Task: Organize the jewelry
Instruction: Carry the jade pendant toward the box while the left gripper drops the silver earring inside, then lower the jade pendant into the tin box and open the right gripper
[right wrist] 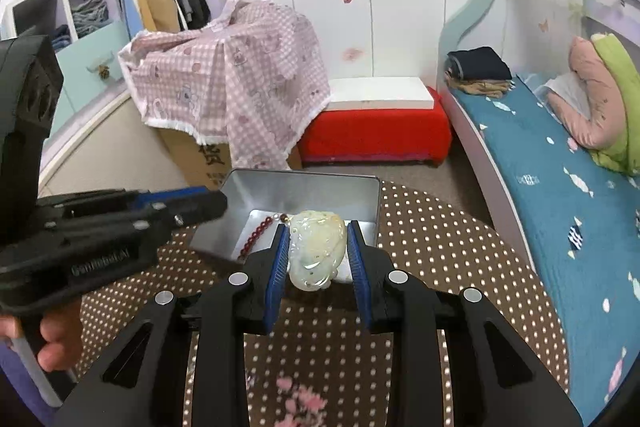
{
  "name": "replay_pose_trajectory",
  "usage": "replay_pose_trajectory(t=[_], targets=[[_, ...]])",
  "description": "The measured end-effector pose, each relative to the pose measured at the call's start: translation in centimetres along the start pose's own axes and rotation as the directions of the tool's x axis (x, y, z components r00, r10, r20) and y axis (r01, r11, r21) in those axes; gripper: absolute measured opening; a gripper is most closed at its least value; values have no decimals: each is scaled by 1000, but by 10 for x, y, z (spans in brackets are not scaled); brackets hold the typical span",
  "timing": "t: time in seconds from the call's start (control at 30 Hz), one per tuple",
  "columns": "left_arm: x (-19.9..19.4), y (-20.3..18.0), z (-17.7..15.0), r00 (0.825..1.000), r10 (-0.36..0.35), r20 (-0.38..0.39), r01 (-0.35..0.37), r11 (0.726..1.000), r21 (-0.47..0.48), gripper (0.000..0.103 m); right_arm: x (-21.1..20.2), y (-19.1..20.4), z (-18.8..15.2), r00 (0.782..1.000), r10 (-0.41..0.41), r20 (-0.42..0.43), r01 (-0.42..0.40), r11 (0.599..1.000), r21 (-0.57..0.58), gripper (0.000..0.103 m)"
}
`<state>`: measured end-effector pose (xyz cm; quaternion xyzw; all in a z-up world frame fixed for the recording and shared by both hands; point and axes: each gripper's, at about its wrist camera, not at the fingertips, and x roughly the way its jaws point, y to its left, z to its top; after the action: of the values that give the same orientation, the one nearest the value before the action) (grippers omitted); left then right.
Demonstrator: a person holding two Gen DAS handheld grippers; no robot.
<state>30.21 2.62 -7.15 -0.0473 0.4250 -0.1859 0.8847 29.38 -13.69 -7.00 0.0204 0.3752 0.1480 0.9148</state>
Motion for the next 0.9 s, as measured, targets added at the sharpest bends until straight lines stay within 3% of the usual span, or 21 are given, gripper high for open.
replay_pose_trajectory(t=[0.43, 0.8, 0.9], targets=[[50, 11, 6, 987, -14, -161, 5, 998, -58, 14, 32, -9, 2, 998, 10, -57, -9, 1000, 10, 30], [54, 16, 10, 989, 1, -149, -12, 997, -72, 15, 37, -10, 4, 998, 10, -61, -9, 1000, 10, 30], [52, 19, 11, 991, 5, -133, -17, 996, -86, 25, 39, -10, 5, 998, 11, -65, -10, 1000, 10, 30]])
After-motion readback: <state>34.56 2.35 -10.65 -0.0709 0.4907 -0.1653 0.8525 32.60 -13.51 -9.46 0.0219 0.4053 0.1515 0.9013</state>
